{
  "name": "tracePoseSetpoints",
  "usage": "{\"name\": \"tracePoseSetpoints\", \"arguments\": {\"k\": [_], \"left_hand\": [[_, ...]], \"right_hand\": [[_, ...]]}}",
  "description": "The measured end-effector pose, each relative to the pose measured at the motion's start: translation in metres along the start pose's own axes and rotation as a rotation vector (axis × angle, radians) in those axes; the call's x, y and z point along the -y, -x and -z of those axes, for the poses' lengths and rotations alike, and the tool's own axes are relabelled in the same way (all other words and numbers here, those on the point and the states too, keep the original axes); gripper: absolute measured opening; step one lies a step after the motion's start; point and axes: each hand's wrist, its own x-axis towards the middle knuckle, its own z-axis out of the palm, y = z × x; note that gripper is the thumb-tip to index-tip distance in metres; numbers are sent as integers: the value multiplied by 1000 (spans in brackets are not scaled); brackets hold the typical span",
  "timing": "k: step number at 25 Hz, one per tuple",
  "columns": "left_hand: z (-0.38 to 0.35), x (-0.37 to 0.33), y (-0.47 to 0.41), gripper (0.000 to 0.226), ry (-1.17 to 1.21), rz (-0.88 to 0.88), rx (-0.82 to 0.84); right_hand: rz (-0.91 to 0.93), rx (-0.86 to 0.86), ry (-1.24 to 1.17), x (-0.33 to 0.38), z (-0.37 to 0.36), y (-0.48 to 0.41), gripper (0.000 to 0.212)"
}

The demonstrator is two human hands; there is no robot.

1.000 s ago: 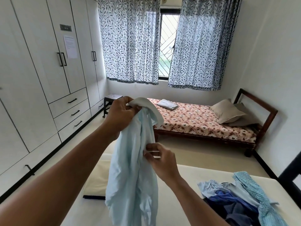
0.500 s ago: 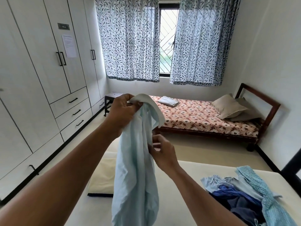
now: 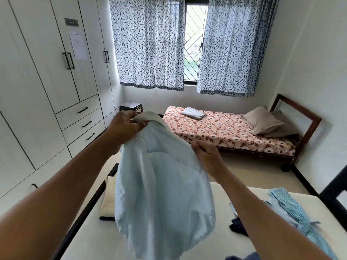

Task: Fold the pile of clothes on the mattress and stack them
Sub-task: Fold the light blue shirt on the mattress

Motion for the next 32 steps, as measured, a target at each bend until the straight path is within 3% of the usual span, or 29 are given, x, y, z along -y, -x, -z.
{"name": "tracePoseSetpoints", "arguments": {"k": [3,7,10,12,14,17,18,19,21,24,25,27,30,32], "left_hand": [[-1,3,0,10,9,14,-42],[-2,7,3,15,61,21,-24],[-5,10,7,16,86,12,9],[-9,10,11,11,71,-13,50],[-8,14,13,19,68,-30,153],[14,28,11,45,-10,-38,396],[24,36,7,47,-147,-62,421],[32,45,3,41,-350,-97,392],[42,65,-3,18,-702,-169,181],[42,82,-2,12,-662,-272,-270],[40,83,-2,13,-634,-320,-334],[40,79,-3,10,-671,-382,-327],[45,71,0,15,-652,-438,-351],[51,71,0,17,-630,-468,-357]], "right_hand": [[57,76,115,9,18,8,30],[-27,83,-3,26,44,9,20],[-159,372,7,38,59,11,23],[-164,502,148,43,69,7,16],[-83,319,376,41,79,-5,19],[12,-285,638,32,104,-25,19],[-17,-381,668,25,117,-27,17],[-61,-416,692,17,127,-27,16],[-118,-457,746,0,146,-23,15],[-80,-572,715,-6,167,-13,16],[-86,-515,738,-4,169,-11,18],[-98,-362,853,-3,172,-9,15],[-70,-452,858,3,177,0,13],[-50,-412,885,2,177,5,13]]}}
